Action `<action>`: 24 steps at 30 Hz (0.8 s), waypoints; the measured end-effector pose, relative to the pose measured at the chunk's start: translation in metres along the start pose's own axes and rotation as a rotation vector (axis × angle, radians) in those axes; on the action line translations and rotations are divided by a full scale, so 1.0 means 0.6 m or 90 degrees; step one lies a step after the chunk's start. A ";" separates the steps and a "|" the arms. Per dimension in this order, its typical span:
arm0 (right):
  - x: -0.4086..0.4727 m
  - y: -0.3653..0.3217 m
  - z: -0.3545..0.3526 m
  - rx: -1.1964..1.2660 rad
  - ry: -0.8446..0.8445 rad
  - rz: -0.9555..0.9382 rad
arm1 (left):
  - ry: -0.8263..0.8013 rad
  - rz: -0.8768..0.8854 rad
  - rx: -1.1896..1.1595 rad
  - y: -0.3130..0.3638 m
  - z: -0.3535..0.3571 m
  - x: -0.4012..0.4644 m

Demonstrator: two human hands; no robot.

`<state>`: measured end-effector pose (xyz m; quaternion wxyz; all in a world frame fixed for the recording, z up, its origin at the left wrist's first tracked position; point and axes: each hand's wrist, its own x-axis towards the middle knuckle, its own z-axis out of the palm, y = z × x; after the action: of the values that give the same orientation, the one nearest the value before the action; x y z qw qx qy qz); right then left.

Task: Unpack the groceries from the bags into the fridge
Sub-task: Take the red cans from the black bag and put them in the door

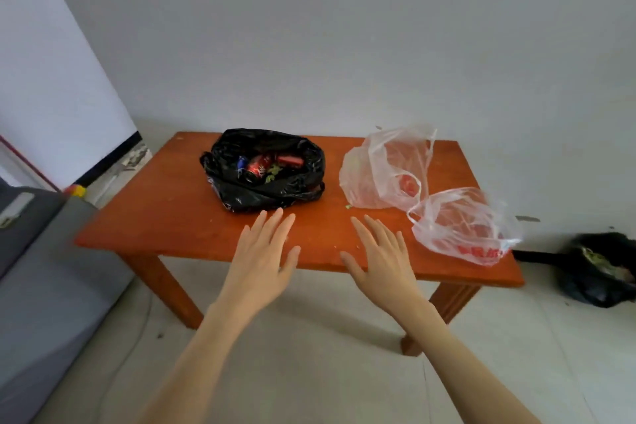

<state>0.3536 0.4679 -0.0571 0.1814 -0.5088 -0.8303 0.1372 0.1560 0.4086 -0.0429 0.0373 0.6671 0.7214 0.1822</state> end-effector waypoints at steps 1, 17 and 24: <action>0.028 0.002 0.000 -0.003 0.001 -0.006 | 0.013 0.001 0.003 -0.009 -0.002 0.023; 0.378 0.002 0.124 0.026 -0.100 -0.049 | -0.013 -0.083 -0.009 -0.214 0.068 0.294; 0.572 -0.021 0.192 0.020 -0.051 -0.017 | -0.073 -0.023 -0.004 -0.341 0.105 0.476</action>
<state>0.1501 0.7642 -0.1000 0.1575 -0.4887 -0.8415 0.1683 -0.0498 0.6919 -0.1114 0.0837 0.6635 0.7292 0.1452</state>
